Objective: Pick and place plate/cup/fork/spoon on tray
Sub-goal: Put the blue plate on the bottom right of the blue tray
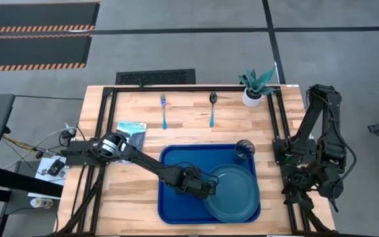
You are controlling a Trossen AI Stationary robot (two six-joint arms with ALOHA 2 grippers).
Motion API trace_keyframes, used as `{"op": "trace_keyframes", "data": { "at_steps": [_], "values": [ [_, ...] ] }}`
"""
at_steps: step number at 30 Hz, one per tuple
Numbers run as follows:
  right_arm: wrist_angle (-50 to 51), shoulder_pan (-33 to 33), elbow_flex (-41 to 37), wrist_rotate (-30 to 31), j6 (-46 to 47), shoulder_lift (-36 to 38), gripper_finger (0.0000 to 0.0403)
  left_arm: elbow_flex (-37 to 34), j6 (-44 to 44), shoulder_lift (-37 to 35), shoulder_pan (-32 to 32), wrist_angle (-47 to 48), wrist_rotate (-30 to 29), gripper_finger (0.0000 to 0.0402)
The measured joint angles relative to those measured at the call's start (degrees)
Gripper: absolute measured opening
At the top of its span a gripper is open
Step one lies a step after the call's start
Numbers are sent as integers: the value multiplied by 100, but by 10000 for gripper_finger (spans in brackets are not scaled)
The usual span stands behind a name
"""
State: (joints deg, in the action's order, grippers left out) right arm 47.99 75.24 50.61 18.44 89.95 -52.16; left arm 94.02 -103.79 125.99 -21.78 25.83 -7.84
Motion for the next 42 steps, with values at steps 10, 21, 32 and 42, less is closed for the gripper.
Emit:
{"op": "trace_keyframes", "data": {
  "at_steps": [10,21,32,42],
  "values": [
    [0,-2,0,2,0,0,260,0,39,0,2,-4,-25,8],
    [-2,-2,0,8,0,0,260,0,63,0,2,13,-33,9],
    [0,0,0,20,0,0,260,0,71,0,2,-16,-35,45],
    [-2,0,0,20,2,0,260,2,250,0,2,-15,-398,90]
  ]
}}
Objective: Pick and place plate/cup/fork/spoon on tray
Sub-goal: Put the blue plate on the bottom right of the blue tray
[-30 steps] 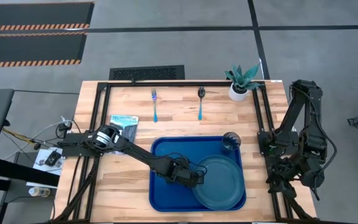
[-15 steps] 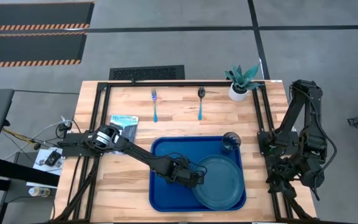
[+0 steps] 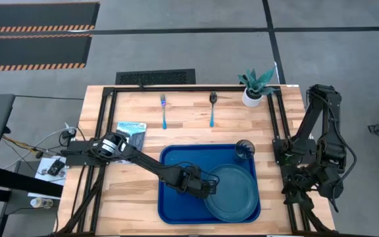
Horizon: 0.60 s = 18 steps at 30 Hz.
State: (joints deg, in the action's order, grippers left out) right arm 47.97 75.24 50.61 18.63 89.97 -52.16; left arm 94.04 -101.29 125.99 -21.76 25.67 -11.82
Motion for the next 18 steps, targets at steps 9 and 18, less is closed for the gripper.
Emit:
{"op": "trace_keyframes", "data": {
  "at_steps": [9,18],
  "values": [
    [0,-1,0,-2,2,0,260,0,488,0,0,99,-44,164],
    [-53,-220,0,-4,17,0,260,0,702,2,44,592,55,215]
  ]
}}
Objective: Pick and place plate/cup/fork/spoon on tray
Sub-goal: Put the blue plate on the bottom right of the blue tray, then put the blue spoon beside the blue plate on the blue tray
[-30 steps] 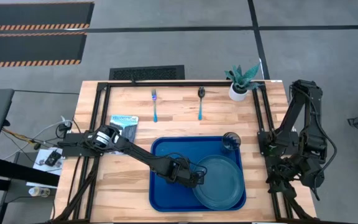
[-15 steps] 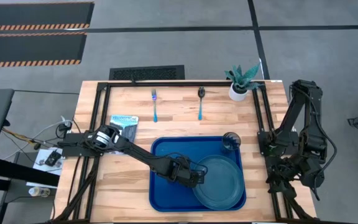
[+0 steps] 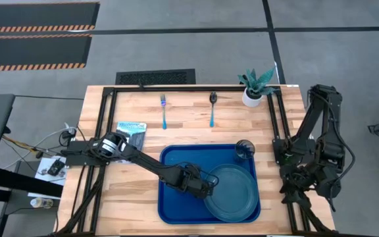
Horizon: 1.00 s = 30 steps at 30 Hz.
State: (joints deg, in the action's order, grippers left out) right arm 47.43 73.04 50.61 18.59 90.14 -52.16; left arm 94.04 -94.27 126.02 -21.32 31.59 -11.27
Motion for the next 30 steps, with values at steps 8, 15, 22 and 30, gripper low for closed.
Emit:
{"op": "trace_keyframes", "data": {
  "at_steps": [8,15,22,30],
  "values": [
    [-1,-311,0,-42,48,0,260,0,478,-121,148,211,349,222],
    [-6,-692,2,-31,132,2,260,2,867,-922,326,1603,90,222],
    [20,-1225,2,-17,90,1,260,3,1319,-2084,814,3103,-1160,222],
    [39,-1841,-22,-14,90,-62,260,4,3232,-2599,2381,2934,-1201,222]
  ]
}}
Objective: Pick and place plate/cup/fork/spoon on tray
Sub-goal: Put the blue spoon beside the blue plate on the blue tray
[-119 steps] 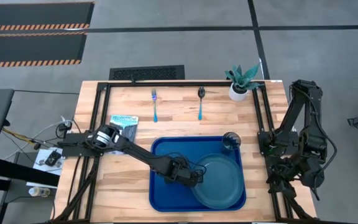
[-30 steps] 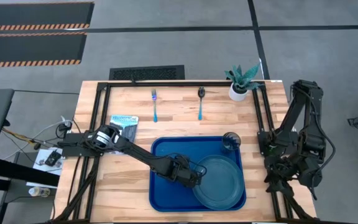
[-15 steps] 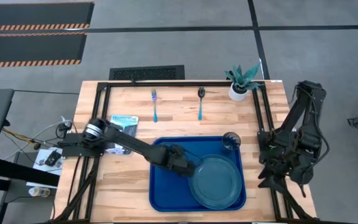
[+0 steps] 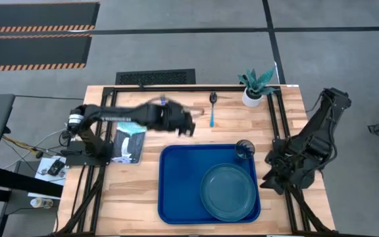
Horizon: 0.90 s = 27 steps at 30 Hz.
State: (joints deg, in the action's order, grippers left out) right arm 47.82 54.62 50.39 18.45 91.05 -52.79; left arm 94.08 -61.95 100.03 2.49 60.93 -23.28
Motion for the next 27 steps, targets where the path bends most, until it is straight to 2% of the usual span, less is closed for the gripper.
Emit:
{"op": "trace_keyframes", "data": {
  "at_steps": [3,10,15,19,21,27],
  "values": [
    [-40,-207,0,6,0,-81,260,0,559,17,564,-110,-9,222],
    [-73,-731,-4,-4,74,-327,260,-7,1742,88,1690,-1549,-94,222],
    [-210,-1001,-4,-30,49,-502,260,-11,2245,195,2252,-1641,-42,222],
    [-176,-1167,-4,-30,-181,-596,260,-8,2281,360,2649,-1795,396,222],
    [-168,-1279,-4,-30,-253,-620,260,-12,2144,465,2771,-1874,826,222],
    [-139,-1647,-4,-56,-580,-648,260,-13,2014,1094,2547,-2637,1406,222]
  ]
}}
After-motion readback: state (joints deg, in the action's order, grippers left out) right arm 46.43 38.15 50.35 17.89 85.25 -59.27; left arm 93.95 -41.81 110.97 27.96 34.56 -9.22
